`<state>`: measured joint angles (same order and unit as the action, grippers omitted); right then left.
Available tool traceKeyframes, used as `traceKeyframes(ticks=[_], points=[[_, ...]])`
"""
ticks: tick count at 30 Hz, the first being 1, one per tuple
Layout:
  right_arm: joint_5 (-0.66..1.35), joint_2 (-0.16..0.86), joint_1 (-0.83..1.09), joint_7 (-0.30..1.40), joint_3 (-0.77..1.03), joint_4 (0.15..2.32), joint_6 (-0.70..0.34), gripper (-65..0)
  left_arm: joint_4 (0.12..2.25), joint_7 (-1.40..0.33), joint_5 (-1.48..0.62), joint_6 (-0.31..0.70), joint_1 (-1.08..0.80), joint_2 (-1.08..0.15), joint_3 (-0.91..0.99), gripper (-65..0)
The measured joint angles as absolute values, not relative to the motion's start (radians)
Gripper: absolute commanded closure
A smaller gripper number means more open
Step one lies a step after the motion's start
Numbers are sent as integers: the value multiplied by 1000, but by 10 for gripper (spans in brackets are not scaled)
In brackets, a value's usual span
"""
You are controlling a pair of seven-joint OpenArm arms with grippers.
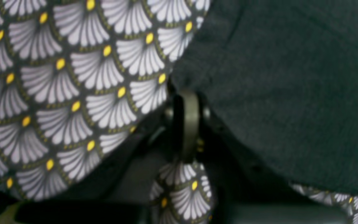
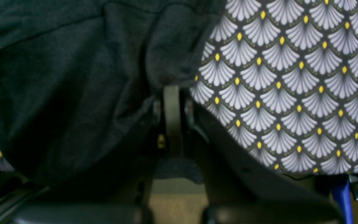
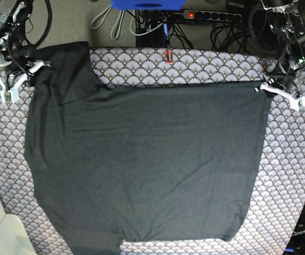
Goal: Fold the T-shirt properly
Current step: 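Adjust the left gripper's grasp on the shoulder edge of the shirt, then lift both shoulder corners and pull the shirt taut between grippers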
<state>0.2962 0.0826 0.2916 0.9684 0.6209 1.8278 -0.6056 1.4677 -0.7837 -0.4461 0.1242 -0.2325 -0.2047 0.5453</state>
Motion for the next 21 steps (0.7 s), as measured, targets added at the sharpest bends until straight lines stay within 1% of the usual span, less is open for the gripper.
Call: traceKeyframes(ticks=[4, 8, 11, 16, 21], points=[[296, 83, 292, 968, 621, 1828, -606, 0, 1487, -788, -445, 124, -236, -202, 544, -4], [296, 83, 291, 968, 621, 1831, -606, 0, 1555, -846, -435, 118, -268, -194, 535, -4], [295, 83, 292, 968, 628, 1865, -681, 0, 1613, -924, -430, 117, -286, -184, 536, -4], [296, 83, 291, 961, 628, 1925, -685, 0, 1694, -967, -429, 117, -282, -183, 538, -4], [298, 82, 291, 960, 642, 1960, -688, 0, 1775, -1030, -430, 123, -283, -180, 607, -4]])
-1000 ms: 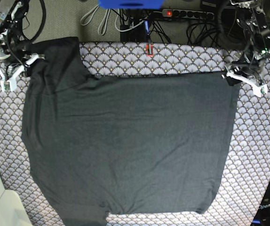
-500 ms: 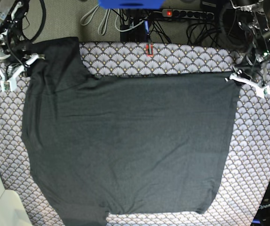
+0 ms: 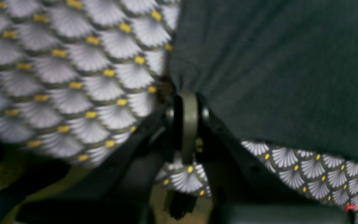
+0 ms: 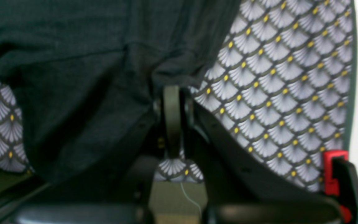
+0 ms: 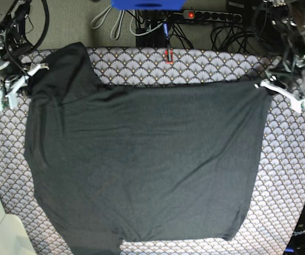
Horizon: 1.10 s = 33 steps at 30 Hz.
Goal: Fold the T-shirt properly
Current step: 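Lift both shoulder corners and pull the shirt taut between grippers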
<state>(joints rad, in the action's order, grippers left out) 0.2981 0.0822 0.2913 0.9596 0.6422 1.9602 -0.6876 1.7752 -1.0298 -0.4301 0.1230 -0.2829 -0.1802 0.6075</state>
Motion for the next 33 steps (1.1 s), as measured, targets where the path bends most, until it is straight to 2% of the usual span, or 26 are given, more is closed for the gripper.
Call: traceKeyframes(ticks=[21, 28, 33], points=[[300, 36, 329, 957, 821, 1964, -688, 0, 1882, -1070, -437, 124, -390, -187, 659, -4], [300, 35, 364, 955, 823, 1965, -688, 0, 1918, -1070, -440, 124, -425, -188, 661, -4], [298, 33, 393, 955, 826, 1965, -688, 0, 1936, -1074, -443, 126, -438, -186, 729, -4]])
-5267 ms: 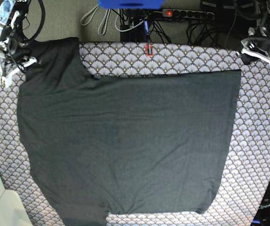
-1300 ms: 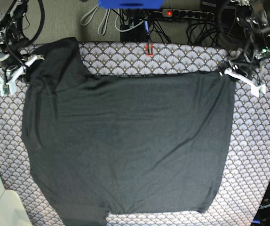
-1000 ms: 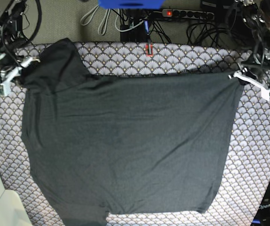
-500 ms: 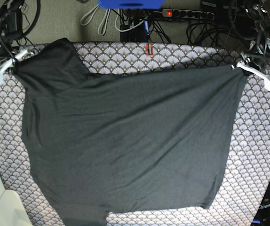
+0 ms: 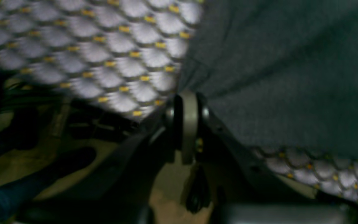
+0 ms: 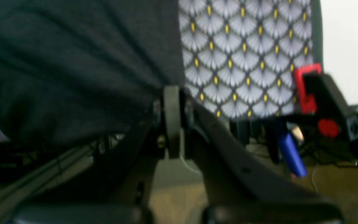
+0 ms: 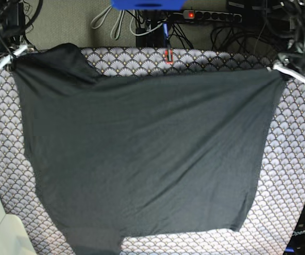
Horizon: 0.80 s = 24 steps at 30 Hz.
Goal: Fold the T-shirt properly
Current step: 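Lift both shoulder corners and pull the shirt taut between grippers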
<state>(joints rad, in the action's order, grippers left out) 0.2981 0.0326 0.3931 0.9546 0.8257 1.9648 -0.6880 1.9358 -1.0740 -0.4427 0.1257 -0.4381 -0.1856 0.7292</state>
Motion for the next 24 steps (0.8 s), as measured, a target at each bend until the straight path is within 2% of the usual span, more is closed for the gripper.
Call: traceKeyframes(ticks=[7, 17, 24], points=[[296, 31, 427, 915, 826, 1965, -688, 0, 1935, -1074, -430, 252, -443, -183, 761, -4], [295, 5, 395, 910, 877, 1966, -691, 0, 1932, -1074, -430, 259, -450, -180, 762, -4], [295, 6, 293, 915, 874, 1966, -691, 0, 1888, -1076, -426, 258, -346, -183, 761, -4]])
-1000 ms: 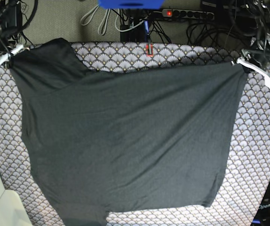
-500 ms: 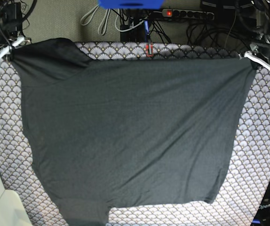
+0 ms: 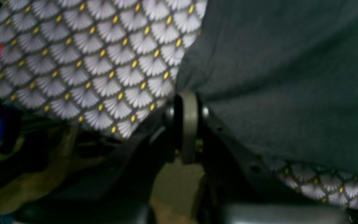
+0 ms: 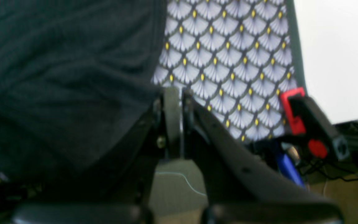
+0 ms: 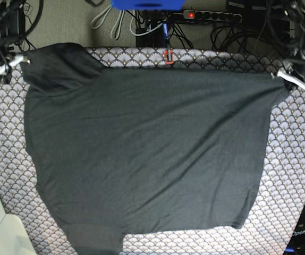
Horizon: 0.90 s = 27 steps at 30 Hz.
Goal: Fold the T-shirt properly
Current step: 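Lift both shoulder corners and pull the shirt taut between grippers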
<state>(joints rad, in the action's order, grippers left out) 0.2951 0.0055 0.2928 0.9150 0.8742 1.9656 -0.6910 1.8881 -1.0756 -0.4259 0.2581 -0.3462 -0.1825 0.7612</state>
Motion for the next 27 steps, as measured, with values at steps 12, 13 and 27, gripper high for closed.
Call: traceKeyframes(ticks=[12, 13, 27], points=[[292, 35, 325, 920, 767, 1877, -692, 0, 1858, -1150, -416, 257, -301, -180, 762, -4], [288, 36, 324, 919, 759, 1860, -692, -7, 1858, -1148, -419, 258, -301, -180, 762, -4], [186, 36, 274, 916, 752, 1767, -692, -295, 1858, -1149, -419, 258, -301, -180, 762, -4]])
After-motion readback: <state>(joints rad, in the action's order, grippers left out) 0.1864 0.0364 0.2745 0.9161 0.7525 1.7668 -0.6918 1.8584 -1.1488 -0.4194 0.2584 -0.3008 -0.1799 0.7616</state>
